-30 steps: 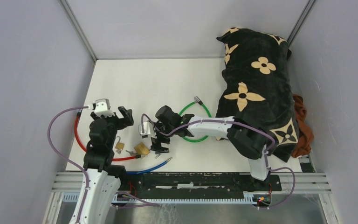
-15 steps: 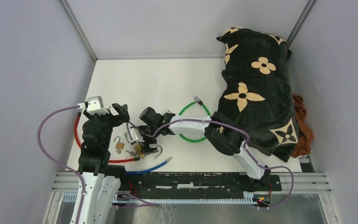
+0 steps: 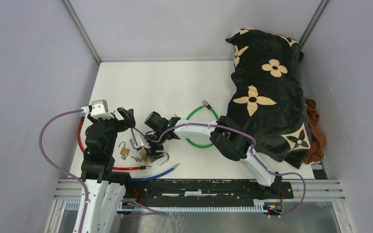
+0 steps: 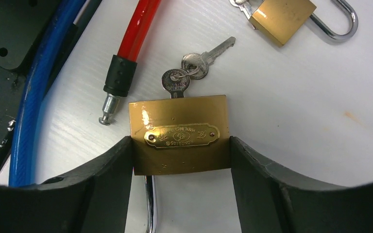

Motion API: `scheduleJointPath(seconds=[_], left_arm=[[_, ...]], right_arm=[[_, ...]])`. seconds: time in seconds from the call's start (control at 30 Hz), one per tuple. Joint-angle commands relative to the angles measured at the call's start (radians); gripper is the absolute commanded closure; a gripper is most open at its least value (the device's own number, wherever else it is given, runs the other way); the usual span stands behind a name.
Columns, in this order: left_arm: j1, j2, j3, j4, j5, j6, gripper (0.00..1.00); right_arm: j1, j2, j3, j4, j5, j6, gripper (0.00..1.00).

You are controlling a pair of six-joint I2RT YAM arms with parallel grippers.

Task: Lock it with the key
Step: Pick up the lock from the center of the board, then lock the lock.

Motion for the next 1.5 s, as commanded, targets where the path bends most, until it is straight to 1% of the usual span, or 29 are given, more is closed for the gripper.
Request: scheduleJointPath(seconds=[0.0, 0.03, 0.07, 0.1, 0.17, 0.23, 0.3, 0.33, 0.37, 0.43, 0.5, 0.57, 0.67, 0.73, 0.8, 0.83, 0.9, 0.97, 1.0, 1.07, 1.1, 1.17, 1.23, 1.37, 1.47], left_arm=[[0.008, 0.001, 0.048, 0.018, 0.01, 0.049, 0.02], [0.009, 0.003, 0.051, 0.02, 0.013, 0.06, 0.02], [0.007, 0.003, 0.054, 0.02, 0.025, 0.071, 0.02], [0.007, 0.005, 0.06, 0.021, 0.053, 0.083, 0.02], [0.008, 0.009, 0.067, 0.021, 0.149, 0.104, 0.02], [0.007, 0.022, 0.069, 0.013, 0.277, 0.135, 0.02], [0.003, 0.047, 0.072, -0.016, 0.422, 0.191, 0.04], [0.0, 0.062, 0.077, -0.039, 0.461, 0.233, 0.06], [-0.004, 0.077, 0.084, -0.063, 0.494, 0.296, 0.08], [-0.014, 0.11, 0.112, -0.126, 0.568, 0.453, 0.14], [-0.027, 0.146, 0.148, -0.251, 0.654, 0.661, 0.21], [-0.04, 0.192, 0.182, -0.373, 0.709, 0.865, 0.28], [-0.068, 0.304, 0.227, -0.539, 0.754, 1.11, 0.31], [-0.107, 0.368, 0.249, -0.602, 0.783, 1.213, 0.32], [-0.153, 0.398, 0.246, -0.645, 0.831, 1.317, 0.31], [-0.173, 0.402, 0.236, -0.669, 0.856, 1.41, 0.3], [-0.202, 0.392, 0.191, -0.701, 0.919, 1.541, 0.24], [-0.227, 0.374, 0.122, -0.697, 0.958, 1.657, 0.16], [-0.241, 0.366, 0.09, -0.67, 0.969, 1.676, 0.13], [-0.279, 0.367, 0.026, -0.569, 0.979, 1.653, 0.09], [-0.298, 0.373, 0.0, -0.476, 0.972, 1.624, 0.07], [-0.334, 0.391, -0.041, -0.322, 0.94, 1.55, 0.07], [-0.345, 0.417, -0.065, -0.218, 0.917, 1.527, 0.07], [-0.345, 0.488, -0.068, -0.178, 0.901, 1.583, 0.15], [-0.347, 0.524, -0.07, -0.157, 0.903, 1.584, 0.27]], right_arm=[[0.003, -0.055, -0.101, 0.028, 0.048, 0.007, 0.53], [0.0, -0.073, -0.113, 0.035, 0.041, 0.02, 0.59], [-0.003, -0.086, -0.122, 0.04, 0.038, 0.043, 0.7], [-0.007, -0.101, -0.132, 0.047, 0.035, 0.065, 0.78], [-0.019, -0.132, -0.16, 0.072, 0.01, 0.115, 0.8], [-0.034, -0.166, -0.208, 0.117, -0.034, 0.189, 0.84], [-0.053, -0.2, -0.248, 0.159, -0.067, 0.267, 0.91], [-0.064, -0.219, -0.268, 0.174, -0.074, 0.304, 0.98], [-0.073, -0.238, -0.285, 0.183, -0.074, 0.333, 1.0], [-0.093, -0.279, -0.337, 0.205, -0.076, 0.402, 1.0], [-0.116, -0.323, -0.41, 0.262, -0.073, 0.495, 1.0], [-0.144, -0.368, -0.508, 0.385, -0.1, 0.623, 1.0], [-0.189, -0.417, -0.62, 0.555, -0.148, 0.798, 1.0], [-0.211, -0.449, -0.663, 0.625, -0.153, 0.87, 1.0], [-0.225, -0.472, -0.684, 0.659, -0.153, 0.909, 1.0], [-0.232, -0.48, -0.69, 0.663, -0.154, 0.924, 1.0], [-0.244, -0.494, -0.709, 0.684, -0.162, 0.95, 1.0], [-0.256, -0.518, -0.741, 0.734, -0.181, 0.974, 1.0], [-0.262, -0.525, -0.752, 0.746, -0.192, 0.983, 1.0], [-0.265, -0.537, -0.765, 0.775, -0.223, 0.992, 1.0], [-0.265, -0.543, -0.768, 0.782, -0.237, 0.99, 1.0], [-0.265, -0.556, -0.775, 0.79, -0.264, 0.987, 1.0], [-0.265, -0.568, -0.779, 0.782, -0.274, 0.973, 1.0], [-0.265, -0.582, -0.784, 0.799, -0.295, 0.985, 1.0], [-0.265, -0.589, -0.78, 0.812, -0.3, 0.993, 1.0]])
